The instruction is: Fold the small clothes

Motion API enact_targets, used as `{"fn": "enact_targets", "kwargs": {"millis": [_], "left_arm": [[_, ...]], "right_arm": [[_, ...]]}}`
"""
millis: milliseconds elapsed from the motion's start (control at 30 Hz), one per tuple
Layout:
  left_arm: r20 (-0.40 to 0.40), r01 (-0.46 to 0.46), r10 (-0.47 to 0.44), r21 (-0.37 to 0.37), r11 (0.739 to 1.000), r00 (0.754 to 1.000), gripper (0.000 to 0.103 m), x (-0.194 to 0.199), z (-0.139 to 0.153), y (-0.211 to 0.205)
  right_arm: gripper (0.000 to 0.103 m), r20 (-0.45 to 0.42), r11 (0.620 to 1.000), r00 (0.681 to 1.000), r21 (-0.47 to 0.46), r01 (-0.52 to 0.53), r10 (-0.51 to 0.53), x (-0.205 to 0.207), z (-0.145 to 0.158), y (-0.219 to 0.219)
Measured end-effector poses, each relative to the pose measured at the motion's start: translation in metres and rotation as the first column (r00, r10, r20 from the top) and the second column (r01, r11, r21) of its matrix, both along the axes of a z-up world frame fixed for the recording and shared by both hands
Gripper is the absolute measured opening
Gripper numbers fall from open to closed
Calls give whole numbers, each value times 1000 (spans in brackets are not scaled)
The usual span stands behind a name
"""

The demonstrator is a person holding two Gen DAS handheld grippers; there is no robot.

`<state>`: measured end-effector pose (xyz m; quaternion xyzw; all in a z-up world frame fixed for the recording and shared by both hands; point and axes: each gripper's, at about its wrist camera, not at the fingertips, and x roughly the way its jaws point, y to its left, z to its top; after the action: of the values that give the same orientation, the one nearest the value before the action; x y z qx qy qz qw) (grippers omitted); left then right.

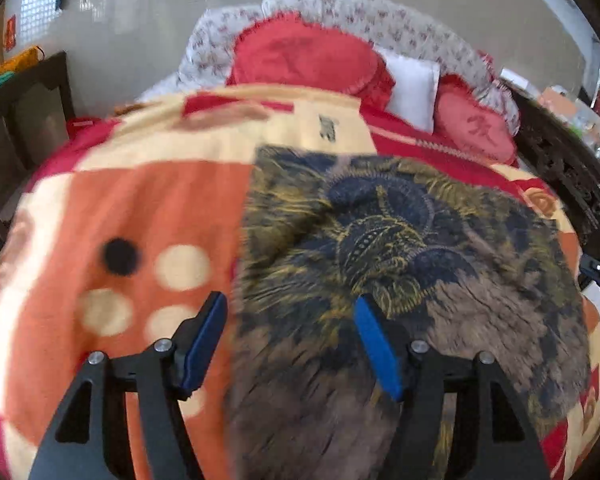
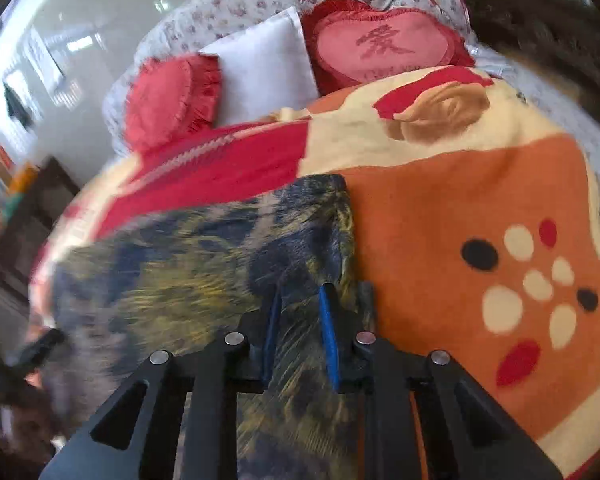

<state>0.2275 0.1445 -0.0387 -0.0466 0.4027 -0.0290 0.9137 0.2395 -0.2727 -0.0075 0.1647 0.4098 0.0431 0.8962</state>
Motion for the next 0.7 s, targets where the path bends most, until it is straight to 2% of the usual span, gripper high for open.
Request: {"fn": "enact_targets", "kwargs": {"millis": [33,100,167,233,333,400,467,533,567,600,633,700], "left_arm": [[10,9,-9,-6,1000,1000,74,-13,6,7],[12,31,-30,-27,999,999,81,-41,12,19],[-17,42,-43,-56,998,999,82,-70,9,26],[-60,49,-56,-109,993,997,82,-99,0,29],[-113,73,-102,-235,969,988,83,-137,-16,21],[-130,85,-126,-277,957,984,83,-150,-24,9],[-125,116,-155,-277,954,980,83,-151,-32,-4],[-137,85,-131,-296,951,982,83,-146,-41,-6],[-138,55,-104,-317,947,985,83,-143,-47,-3],[-139,20,-72,-342,940,988,83,-141,-51,1],[-121,-6,-44,-385,923,992,86,-142,-53,6],[-103,-52,3,-485,873,995,87,-147,-55,18]], "right_arm": [[11,33,1000,999,10,-14,13,-14,2,-3],[25,65,998,996,2,-60,60,-44,0,-5],[28,64,997,995,-29,-76,78,-78,-13,-5],[28,46,996,995,-13,-83,83,-108,-33,-6],[29,38,993,997,87,-74,71,-143,-61,-8],[35,21,975,999,216,-50,47,-153,-84,-12],[35,12,937,1000,347,-25,22,-150,-114,-13],[36,-16,909,1000,417,8,-2,-139,-135,-10],[36,-30,883,999,468,25,-13,-132,-147,-12],[36,-44,833,999,551,49,-30,-124,-165,-16],[36,-66,797,996,598,82,-52,-118,-177,-18],[36,-108,731,989,666,149,-103,-110,-199,-20]]}}
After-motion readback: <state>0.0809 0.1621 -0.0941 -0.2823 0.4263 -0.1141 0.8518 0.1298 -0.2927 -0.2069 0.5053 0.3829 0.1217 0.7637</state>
